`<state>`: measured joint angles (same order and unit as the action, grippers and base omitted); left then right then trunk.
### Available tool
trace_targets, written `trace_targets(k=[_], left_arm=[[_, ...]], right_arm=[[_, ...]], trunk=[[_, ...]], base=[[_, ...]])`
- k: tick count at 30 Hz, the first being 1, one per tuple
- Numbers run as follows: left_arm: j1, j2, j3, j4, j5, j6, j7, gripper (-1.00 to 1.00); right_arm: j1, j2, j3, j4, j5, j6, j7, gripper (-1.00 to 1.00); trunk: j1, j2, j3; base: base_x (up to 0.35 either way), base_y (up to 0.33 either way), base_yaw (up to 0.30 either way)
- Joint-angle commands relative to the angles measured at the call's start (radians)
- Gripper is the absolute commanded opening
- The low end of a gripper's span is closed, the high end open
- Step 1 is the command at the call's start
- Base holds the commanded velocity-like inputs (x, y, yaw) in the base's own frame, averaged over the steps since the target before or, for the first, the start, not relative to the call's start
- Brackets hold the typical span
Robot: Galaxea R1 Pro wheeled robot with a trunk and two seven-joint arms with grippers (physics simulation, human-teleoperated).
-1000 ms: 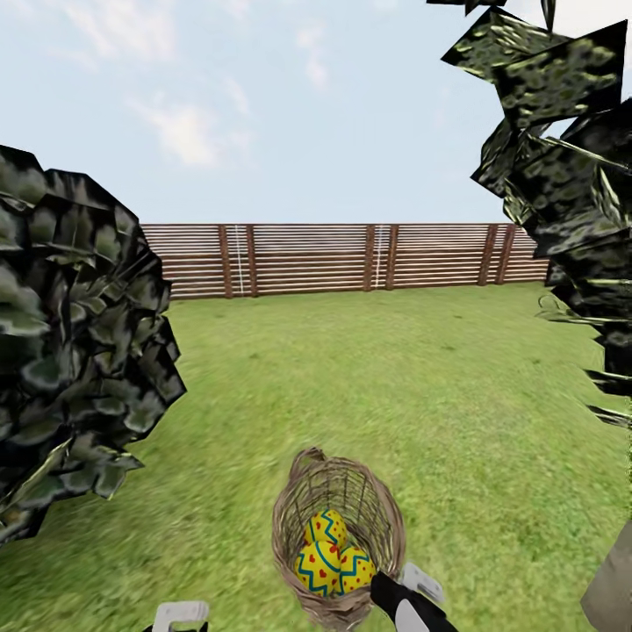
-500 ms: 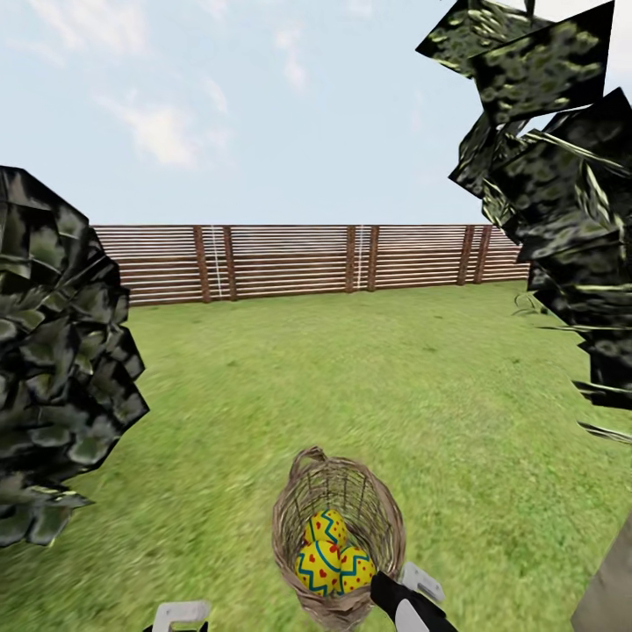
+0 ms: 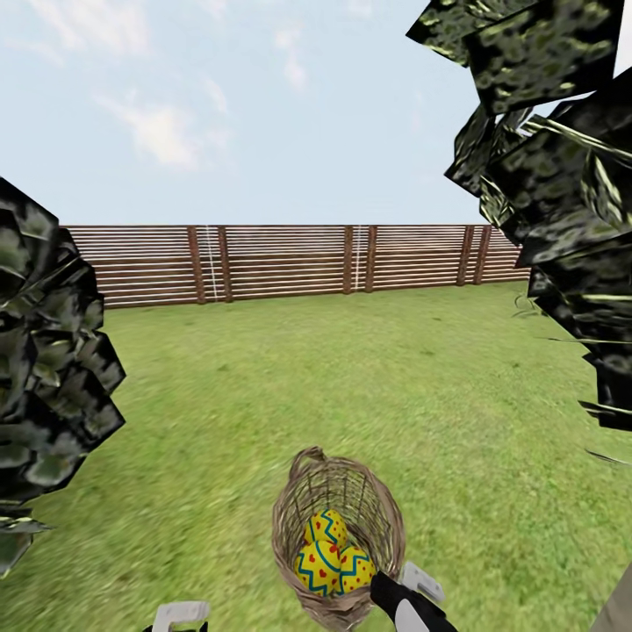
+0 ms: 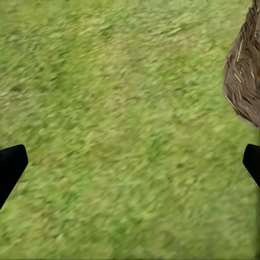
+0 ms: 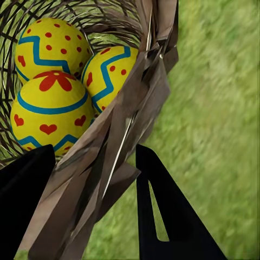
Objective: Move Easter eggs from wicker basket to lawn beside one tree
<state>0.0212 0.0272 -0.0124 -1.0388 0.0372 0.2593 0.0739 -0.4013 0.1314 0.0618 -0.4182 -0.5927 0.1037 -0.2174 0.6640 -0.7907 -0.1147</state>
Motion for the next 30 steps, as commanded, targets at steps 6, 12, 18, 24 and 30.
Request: trace_targets(k=[6, 12, 18, 24, 30], left_arm=[[-0.001, 0.002, -0.001, 0.052, 0.007, 0.006, 0.006, 1.00], [-0.001, 0.003, 0.003, 0.054, 0.019, 0.006, 0.005, 1.00], [-0.001, 0.002, 0.004, 0.047, 0.021, 0.006, 0.002, 1.00], [-0.001, 0.002, 0.005, 0.045, 0.021, 0.007, -0.001, 1.00], [-0.001, 0.003, 0.006, 0.043, 0.021, 0.006, -0.002, 1.00]], right_arm=[[-0.001, -0.001, 0.007, -0.004, -0.004, 0.004, -0.008, -1.00], [-0.001, -0.001, 0.006, -0.004, -0.004, 0.004, -0.008, -1.00], [-0.001, -0.001, 0.006, -0.004, -0.004, 0.004, -0.008, -1.00], [-0.001, 0.000, 0.007, -0.004, -0.004, 0.004, -0.008, -1.00], [-0.001, 0.001, 0.007, -0.004, -0.004, 0.004, -0.008, -1.00]], trunk=[[0.001, -0.001, -0.001], [0.001, -0.001, -0.001], [0.008, -0.015, -0.008], [0.031, -0.057, -0.026], [0.054, -0.099, -0.045]], base=[[0.261, -0.146, 0.000], [0.064, -0.012, 0.000], [0.002, 0.000, 0.000], [0.000, 0.000, 0.000], [0.000, 0.000, 0.000]])
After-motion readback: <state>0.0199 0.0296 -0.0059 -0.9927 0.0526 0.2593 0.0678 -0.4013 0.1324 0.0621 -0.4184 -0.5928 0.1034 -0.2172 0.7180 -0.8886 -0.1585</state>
